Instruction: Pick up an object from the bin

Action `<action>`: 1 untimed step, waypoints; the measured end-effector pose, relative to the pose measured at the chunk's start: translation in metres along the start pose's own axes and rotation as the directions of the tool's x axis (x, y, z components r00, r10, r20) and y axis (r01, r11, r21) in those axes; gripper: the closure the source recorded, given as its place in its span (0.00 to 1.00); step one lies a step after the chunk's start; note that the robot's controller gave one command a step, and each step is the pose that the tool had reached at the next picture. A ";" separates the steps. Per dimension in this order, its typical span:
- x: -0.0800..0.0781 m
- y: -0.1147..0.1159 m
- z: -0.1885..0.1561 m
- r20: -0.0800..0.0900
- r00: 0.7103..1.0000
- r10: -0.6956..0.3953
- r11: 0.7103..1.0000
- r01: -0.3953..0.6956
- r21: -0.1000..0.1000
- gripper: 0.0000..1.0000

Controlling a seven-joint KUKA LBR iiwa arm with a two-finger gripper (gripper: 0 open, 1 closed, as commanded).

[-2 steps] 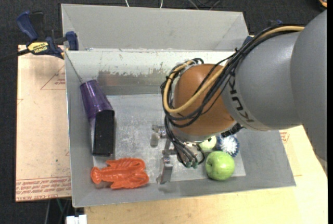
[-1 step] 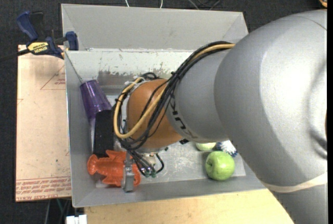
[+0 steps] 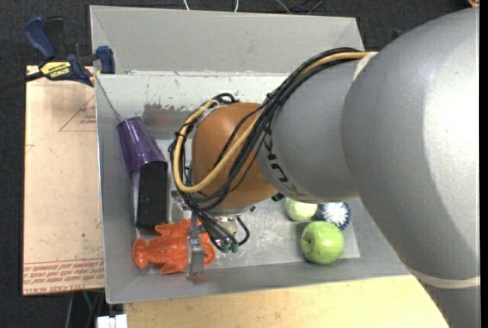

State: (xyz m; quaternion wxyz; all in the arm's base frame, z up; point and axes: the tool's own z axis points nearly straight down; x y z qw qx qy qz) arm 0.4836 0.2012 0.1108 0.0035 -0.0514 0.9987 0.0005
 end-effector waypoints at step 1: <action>0.003 0.007 0.011 0.003 0.999 -0.045 0.999 0.045 -0.003 0.00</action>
Offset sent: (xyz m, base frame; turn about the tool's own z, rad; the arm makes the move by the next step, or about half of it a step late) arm -0.0056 -0.0007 -0.0408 -0.2390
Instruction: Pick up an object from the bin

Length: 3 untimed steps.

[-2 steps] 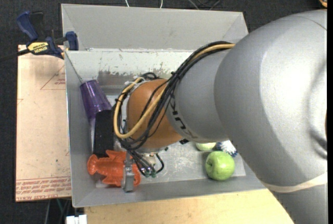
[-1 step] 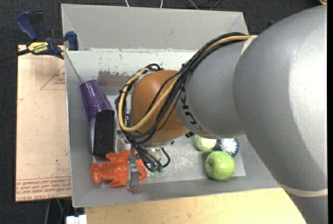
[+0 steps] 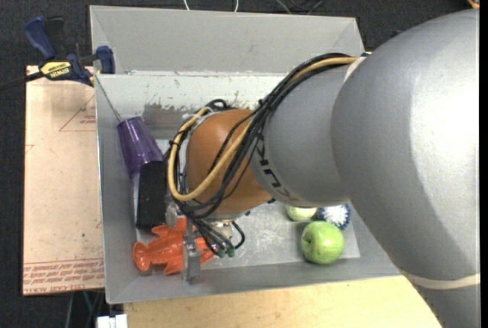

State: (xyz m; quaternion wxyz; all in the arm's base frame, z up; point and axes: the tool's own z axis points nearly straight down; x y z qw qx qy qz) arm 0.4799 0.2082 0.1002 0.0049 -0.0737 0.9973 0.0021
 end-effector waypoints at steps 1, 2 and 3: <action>-0.004 -0.007 0.025 0.022 0.982 -0.188 0.982 0.188 0.001 0.00; 0.002 -0.016 0.029 0.007 0.985 -0.175 0.985 0.175 -0.003 1.00; 0.002 -0.016 0.029 0.007 0.984 -0.175 0.984 0.175 -0.003 1.00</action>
Offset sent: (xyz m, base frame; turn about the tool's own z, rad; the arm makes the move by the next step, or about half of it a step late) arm -0.0010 -0.0177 -0.0302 -0.1773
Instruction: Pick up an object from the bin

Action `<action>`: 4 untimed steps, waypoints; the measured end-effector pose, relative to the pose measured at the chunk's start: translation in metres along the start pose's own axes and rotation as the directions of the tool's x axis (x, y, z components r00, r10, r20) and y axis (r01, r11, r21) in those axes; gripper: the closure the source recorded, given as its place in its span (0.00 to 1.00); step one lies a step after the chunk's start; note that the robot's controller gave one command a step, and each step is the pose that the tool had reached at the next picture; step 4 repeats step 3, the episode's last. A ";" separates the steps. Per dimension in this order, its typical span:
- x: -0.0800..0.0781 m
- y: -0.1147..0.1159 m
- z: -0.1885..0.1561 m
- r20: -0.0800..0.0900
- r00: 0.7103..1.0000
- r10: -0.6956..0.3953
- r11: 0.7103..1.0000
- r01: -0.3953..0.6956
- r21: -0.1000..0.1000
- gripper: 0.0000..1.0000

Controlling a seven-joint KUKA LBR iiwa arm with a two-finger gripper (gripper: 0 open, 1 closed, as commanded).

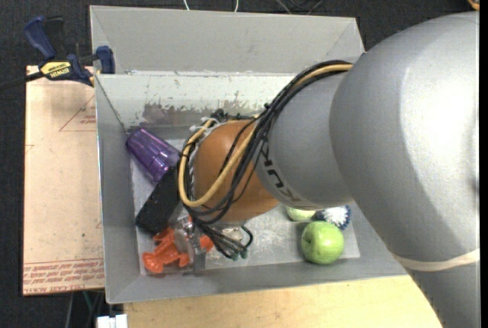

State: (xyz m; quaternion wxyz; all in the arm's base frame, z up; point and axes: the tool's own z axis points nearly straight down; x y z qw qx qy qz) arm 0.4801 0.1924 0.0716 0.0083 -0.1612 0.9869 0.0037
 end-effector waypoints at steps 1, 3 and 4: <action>-0.001 0.000 -0.006 0.002 1.000 0.001 1.000 -0.001 -0.001 1.00; -0.001 0.001 -0.097 -0.005 1.000 0.002 1.000 -0.002 -0.001 1.00; -0.001 0.001 -0.097 -0.005 1.000 0.002 1.000 -0.002 -0.001 1.00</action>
Offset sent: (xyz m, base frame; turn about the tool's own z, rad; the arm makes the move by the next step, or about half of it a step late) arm 0.0002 0.0002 0.1010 0.0007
